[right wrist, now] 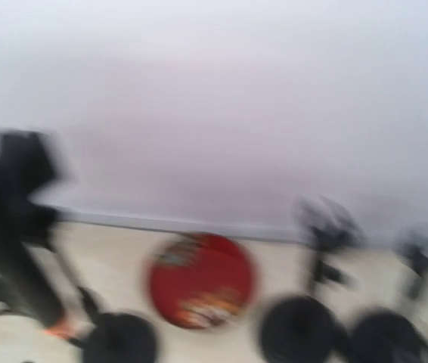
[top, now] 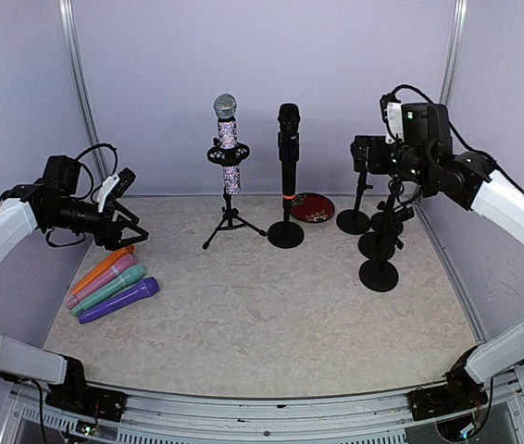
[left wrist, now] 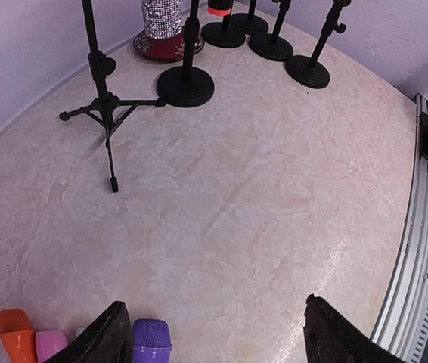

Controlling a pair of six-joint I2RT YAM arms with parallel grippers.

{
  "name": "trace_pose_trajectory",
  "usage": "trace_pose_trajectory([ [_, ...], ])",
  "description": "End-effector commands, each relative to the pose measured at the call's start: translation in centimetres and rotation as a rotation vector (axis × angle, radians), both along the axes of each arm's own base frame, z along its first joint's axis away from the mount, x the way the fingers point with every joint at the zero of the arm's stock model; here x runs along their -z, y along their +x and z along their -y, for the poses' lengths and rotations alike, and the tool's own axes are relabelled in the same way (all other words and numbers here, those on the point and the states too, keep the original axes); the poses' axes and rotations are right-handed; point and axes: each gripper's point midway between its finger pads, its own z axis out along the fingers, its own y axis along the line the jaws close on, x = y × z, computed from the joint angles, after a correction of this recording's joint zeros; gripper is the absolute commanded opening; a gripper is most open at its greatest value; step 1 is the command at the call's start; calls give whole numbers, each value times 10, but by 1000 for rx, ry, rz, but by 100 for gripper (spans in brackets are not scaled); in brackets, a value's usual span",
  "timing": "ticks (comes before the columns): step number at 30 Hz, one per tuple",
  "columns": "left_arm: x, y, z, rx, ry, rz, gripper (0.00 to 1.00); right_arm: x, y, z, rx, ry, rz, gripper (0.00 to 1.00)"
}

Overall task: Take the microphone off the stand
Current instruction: Move the microphone stand with the microphone to the center of the board.

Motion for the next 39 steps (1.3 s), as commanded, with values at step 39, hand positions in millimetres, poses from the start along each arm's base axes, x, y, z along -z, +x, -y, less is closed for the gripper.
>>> trace_pose_trajectory([
  [39, -14, -7, -6, -28, 10, 45, 82, 45, 136, -146, 92, -203, 112, 72],
])
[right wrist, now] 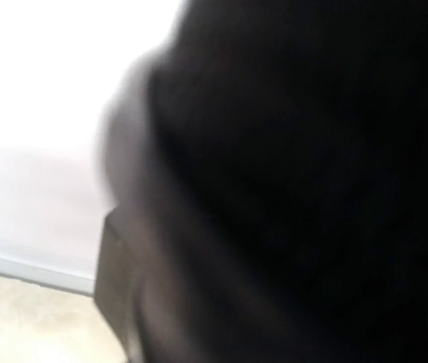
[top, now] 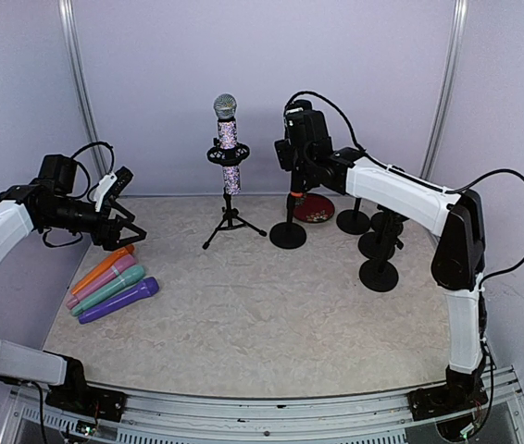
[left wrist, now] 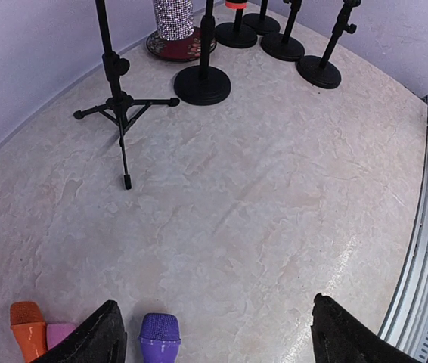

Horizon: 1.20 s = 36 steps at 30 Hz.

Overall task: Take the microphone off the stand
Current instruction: Move the microphone stand with the microphone to the center of the board.

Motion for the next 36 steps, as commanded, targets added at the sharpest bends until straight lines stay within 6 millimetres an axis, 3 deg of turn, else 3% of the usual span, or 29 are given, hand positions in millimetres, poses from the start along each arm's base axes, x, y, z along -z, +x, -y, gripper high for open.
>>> trace_pose_trajectory([
  [1, -9, -7, 1, 11, -14, 22, 81, -1, 1, -5, 0, 50, 16, 70],
  [9, -9, -10, 2, 21, -20, 33, 81, -16, -27, -24, -241, 114, 42, 43],
  [18, -11, -10, 3, 28, -30, 36, 80, -33, -59, -30, -406, 128, 61, 10],
  [23, -13, -12, 4, 31, -36, 38, 80, -52, -78, -37, -516, 164, 76, 7],
  [28, -14, -13, 7, 48, -50, 40, 80, -71, -116, -51, -681, 216, 96, 6],
  [36, -13, -18, 22, 105, -83, 7, 85, -66, -189, -86, -912, 217, 84, 1],
])
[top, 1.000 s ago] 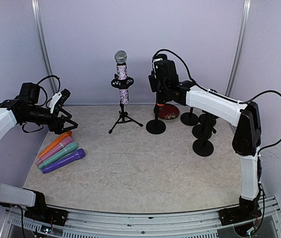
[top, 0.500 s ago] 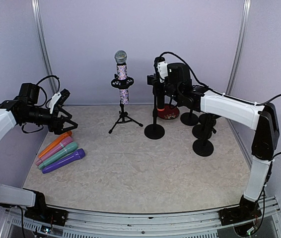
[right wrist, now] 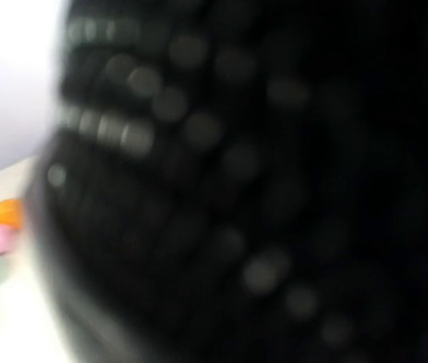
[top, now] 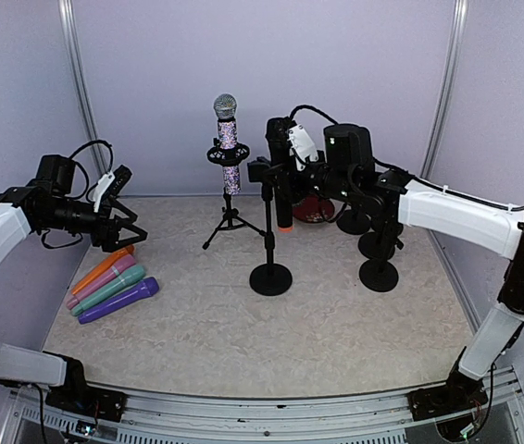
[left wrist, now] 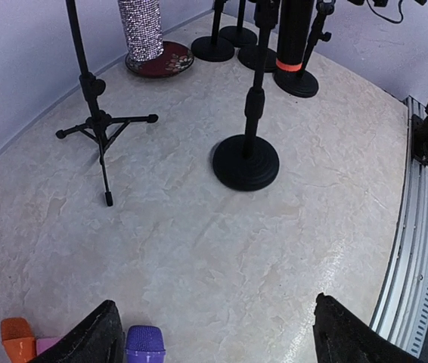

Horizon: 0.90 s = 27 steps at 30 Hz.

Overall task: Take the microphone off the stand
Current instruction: Move the microphone stand with the microphone to the center of the board.

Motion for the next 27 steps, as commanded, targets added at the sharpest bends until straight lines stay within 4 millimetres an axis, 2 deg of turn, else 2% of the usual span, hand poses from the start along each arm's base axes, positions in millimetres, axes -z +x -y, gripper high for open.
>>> trace_pose_trajectory([
  [1, -2, -8, 14, 63, -40, -14, 86, -57, -58, -21, -179, 136, 114, 1],
  [2, -2, -9, 16, 70, -40, -16, 88, -59, -66, -26, -202, 146, 129, 1],
  [3, -1, -9, 18, 79, -41, -20, 95, -57, -72, -31, -220, 144, 133, 1],
  [4, -1, -10, 21, 89, -42, -25, 98, -57, -78, -38, -240, 142, 138, 0],
  [9, -11, -14, 33, 147, -71, -22, 99, -65, -105, -66, -330, 175, 197, 0],
  [15, -40, -18, 47, 244, -133, 25, 99, -72, -140, -92, -456, 228, 268, 0],
  [20, -55, -28, 65, 358, -168, 84, 99, -51, -148, -106, -484, 191, 267, 0],
  [24, -55, -40, 85, 460, -175, 114, 99, -27, -150, -112, -502, 165, 231, 1],
  [25, -55, -42, 87, 481, -180, 118, 99, -22, -149, -114, -499, 157, 217, 5],
  [26, -56, -44, 90, 503, -180, 126, 99, -18, -147, -116, -495, 145, 203, 13],
  [27, -55, -46, 92, 518, -176, 129, 99, -13, -146, -117, -495, 128, 185, 29],
])
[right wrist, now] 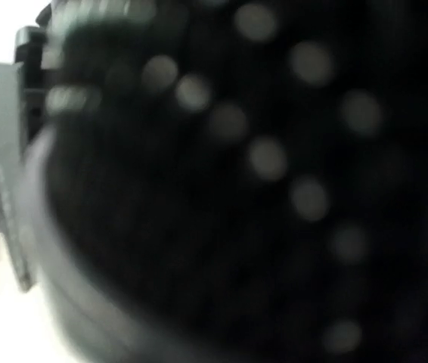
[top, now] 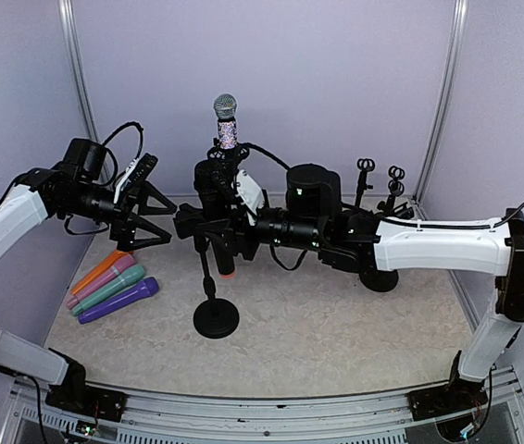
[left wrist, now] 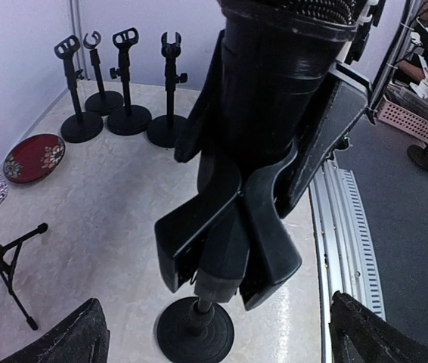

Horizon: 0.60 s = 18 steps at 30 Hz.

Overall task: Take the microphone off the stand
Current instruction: Move the microphone stand with the microphone to the center of the board.

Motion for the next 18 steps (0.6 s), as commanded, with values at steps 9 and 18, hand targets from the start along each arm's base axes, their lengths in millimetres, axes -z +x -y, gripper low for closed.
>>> trace_pose_trajectory([
  [9, -7, -8, 26, 145, 23, 117, 93, -38, -7, -8, -46, 74, -25, 78],
  [18, -6, 7, 36, 97, 56, 166, 81, -58, -12, -1, -112, 88, -118, 65],
])
